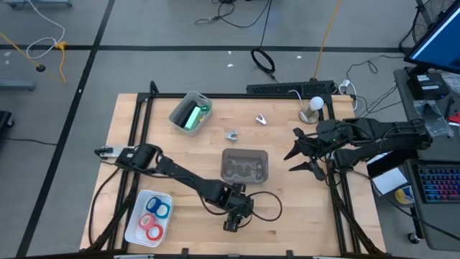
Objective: Pick and place Stapler, Stapler remover, tape
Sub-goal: Put the small blue stapler into the gray bin, then put the purple staple remover into the black bin
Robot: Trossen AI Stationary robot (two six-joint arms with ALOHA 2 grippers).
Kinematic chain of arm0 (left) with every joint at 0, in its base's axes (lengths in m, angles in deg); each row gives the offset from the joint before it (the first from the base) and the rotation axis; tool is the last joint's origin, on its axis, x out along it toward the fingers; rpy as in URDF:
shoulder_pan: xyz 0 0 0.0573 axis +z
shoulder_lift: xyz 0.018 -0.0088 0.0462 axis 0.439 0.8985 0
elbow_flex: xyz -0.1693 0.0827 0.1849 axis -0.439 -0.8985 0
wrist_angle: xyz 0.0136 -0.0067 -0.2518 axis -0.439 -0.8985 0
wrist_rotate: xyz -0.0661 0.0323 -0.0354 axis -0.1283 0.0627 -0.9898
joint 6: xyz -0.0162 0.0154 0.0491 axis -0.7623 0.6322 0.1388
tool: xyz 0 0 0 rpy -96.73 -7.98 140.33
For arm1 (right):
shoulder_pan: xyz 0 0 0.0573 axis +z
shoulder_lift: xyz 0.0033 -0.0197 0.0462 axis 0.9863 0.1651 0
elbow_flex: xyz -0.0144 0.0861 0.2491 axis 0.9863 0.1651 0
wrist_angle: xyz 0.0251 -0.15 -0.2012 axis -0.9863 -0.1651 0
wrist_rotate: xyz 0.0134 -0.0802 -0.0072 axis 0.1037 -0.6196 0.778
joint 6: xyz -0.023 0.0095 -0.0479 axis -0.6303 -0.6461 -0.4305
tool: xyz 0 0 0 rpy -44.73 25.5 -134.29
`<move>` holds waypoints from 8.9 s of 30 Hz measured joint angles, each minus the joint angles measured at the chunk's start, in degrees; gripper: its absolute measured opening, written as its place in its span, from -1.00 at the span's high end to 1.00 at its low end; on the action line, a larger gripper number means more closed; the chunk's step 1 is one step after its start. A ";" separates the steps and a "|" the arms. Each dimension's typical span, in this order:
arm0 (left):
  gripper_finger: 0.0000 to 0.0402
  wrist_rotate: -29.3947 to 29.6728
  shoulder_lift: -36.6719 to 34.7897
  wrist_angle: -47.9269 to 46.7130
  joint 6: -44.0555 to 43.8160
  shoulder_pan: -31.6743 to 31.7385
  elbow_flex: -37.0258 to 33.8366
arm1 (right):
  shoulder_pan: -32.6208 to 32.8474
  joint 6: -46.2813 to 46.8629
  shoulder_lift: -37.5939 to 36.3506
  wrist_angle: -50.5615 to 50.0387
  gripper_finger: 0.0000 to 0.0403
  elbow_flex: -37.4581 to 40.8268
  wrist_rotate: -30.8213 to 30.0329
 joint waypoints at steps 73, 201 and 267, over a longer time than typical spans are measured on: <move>0.68 -1.81 -33.15 -24.85 6.88 62.27 -10.92 | -0.52 21.42 -30.89 41.97 0.07 49.34 -28.52; 0.32 -2.91 -87.73 37.06 -8.03 45.77 -74.20 | -37.97 16.91 30.73 29.03 0.58 10.46 -16.14; 0.32 -2.92 -87.68 35.16 -7.51 45.79 -74.20 | -47.65 20.85 58.79 11.05 0.36 -11.09 -4.04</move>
